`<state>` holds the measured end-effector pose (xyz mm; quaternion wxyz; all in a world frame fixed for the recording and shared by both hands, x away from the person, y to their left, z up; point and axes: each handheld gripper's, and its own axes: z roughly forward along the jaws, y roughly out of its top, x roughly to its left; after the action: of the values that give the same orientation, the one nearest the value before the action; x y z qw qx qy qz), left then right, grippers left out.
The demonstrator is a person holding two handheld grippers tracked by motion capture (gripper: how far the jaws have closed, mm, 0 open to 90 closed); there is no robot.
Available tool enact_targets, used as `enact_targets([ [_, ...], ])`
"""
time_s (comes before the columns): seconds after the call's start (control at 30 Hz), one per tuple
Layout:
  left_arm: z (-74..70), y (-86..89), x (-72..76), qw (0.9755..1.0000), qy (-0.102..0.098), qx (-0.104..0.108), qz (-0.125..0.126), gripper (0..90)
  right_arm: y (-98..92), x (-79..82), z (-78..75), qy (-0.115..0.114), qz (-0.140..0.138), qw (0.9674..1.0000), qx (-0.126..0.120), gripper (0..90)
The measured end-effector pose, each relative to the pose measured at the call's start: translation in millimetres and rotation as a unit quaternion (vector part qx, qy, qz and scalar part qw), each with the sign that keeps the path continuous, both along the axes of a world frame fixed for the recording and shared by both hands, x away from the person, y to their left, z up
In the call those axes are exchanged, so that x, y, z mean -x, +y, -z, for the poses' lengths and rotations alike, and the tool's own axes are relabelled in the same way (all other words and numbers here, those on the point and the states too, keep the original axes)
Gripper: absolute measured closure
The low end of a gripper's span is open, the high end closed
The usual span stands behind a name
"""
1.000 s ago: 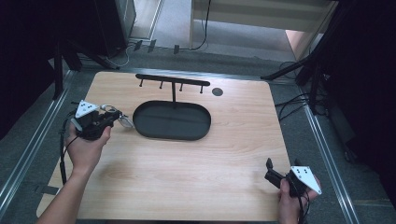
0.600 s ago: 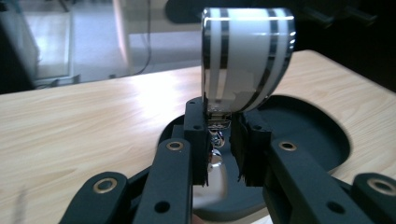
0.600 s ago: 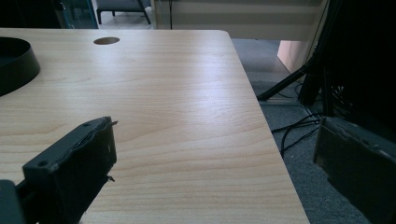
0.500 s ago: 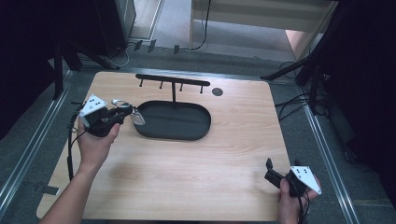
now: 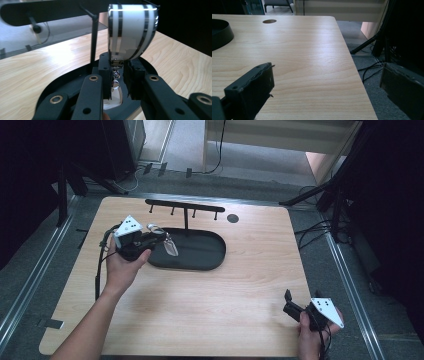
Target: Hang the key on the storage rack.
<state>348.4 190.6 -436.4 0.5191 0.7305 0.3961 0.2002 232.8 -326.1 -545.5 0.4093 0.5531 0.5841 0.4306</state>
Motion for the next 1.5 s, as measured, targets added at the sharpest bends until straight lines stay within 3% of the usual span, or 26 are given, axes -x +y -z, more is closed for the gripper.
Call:
enact_targets([
  [0.27,2.2,-17.4,-25.8,0.9997,0.012,0.005,0.021,77.1,0.4,0.2,0.0,-0.001,0.0,1.0,0.001,0.0],
  [0.57,3.3,-28.8,-51.0,0.9979,0.04,0.031,0.041,77.1,0.4,0.5,0.1,-0.003,0.0,1.0,0.003,0.0],
  [0.73,6.2,-28.4,-57.1,0.9973,0.049,0.038,0.039,77.1,0.3,0.6,0.1,-0.004,0.0,1.0,0.003,0.0],
  [0.77,8.0,-25.4,-59.8,0.9962,0.061,0.05,0.036,77.1,0.3,0.6,0.1,-0.004,0.0,1.0,0.003,0.0],
  [0.9,10.1,-20.1,-63.2,0.9951,0.069,0.063,0.033,77.1,0.3,0.7,0.1,-0.004,-0.001,1.0,0.003,0.0],
  [1.1,8.7,-19.8,-69.1,0.995,0.073,0.059,0.035,77.0,1.5,1.1,0.1,-0.003,0.001,1.0,0.005,0.0],
  [1.4,12.9,-18.2,-78.4,0.9936,0.082,0.074,0.023,76.4,1.8,1.3,0.1,-0.004,-0.003,1.0,0.008,0.0],
  [1.5,14.8,-16.5,-79.6,0.9921,0.09,0.085,0.022,75.9,1.8,1.3,0.1,-0.005,-0.003,1.0,0.008,0.0],
])
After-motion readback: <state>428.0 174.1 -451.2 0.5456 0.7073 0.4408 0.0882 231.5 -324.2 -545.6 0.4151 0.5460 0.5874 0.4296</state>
